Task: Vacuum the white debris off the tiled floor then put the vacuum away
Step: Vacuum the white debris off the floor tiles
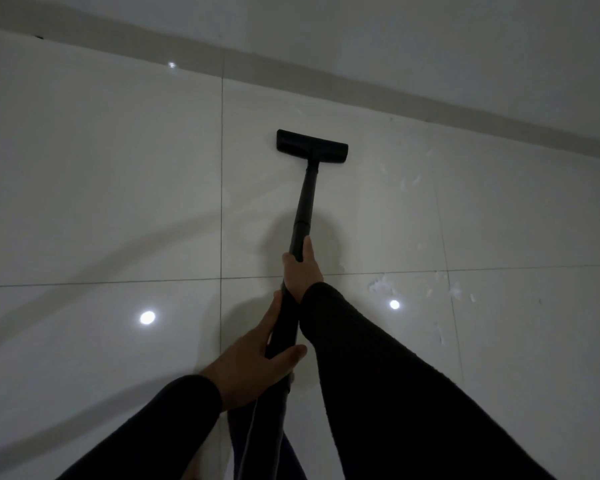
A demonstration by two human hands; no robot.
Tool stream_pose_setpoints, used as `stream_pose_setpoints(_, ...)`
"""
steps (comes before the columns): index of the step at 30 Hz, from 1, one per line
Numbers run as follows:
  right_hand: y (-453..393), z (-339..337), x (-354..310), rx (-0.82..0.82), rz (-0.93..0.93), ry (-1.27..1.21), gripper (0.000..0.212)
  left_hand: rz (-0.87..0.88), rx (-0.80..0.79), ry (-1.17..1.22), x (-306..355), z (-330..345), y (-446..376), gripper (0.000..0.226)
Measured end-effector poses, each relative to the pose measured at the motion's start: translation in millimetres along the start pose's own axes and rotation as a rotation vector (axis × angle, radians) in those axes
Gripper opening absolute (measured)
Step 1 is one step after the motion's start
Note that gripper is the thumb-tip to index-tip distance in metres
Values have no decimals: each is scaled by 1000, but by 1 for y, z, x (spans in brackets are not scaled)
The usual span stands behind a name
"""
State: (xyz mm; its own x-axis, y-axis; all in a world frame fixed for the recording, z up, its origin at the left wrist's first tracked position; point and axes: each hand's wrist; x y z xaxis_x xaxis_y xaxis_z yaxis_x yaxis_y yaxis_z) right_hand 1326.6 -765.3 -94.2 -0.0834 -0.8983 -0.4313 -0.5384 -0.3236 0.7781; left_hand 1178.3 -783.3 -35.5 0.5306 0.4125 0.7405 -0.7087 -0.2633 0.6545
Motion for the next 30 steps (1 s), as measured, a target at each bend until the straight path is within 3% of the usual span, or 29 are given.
stream_pose_setpoints(17, -79, -7, -81, 3, -65, 22, 65, 18, 46, 69, 43, -54, -82, 85)
stream_pose_setpoints(30, -112, -58, -81, 59, -25, -31, 65, 11, -36, 19, 76, -34, -130, 86)
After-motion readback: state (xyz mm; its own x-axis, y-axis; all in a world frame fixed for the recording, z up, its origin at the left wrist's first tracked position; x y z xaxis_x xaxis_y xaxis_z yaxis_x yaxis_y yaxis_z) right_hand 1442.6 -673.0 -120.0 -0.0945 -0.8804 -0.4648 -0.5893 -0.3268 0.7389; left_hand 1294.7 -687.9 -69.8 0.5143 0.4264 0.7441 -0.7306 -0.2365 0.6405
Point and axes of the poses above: each hand's wrist, its own y-axis away from the middle knuckle, its own z-axis out of the palm, x = y × z, and after that the axes turned 3 degrees about x, right-handed
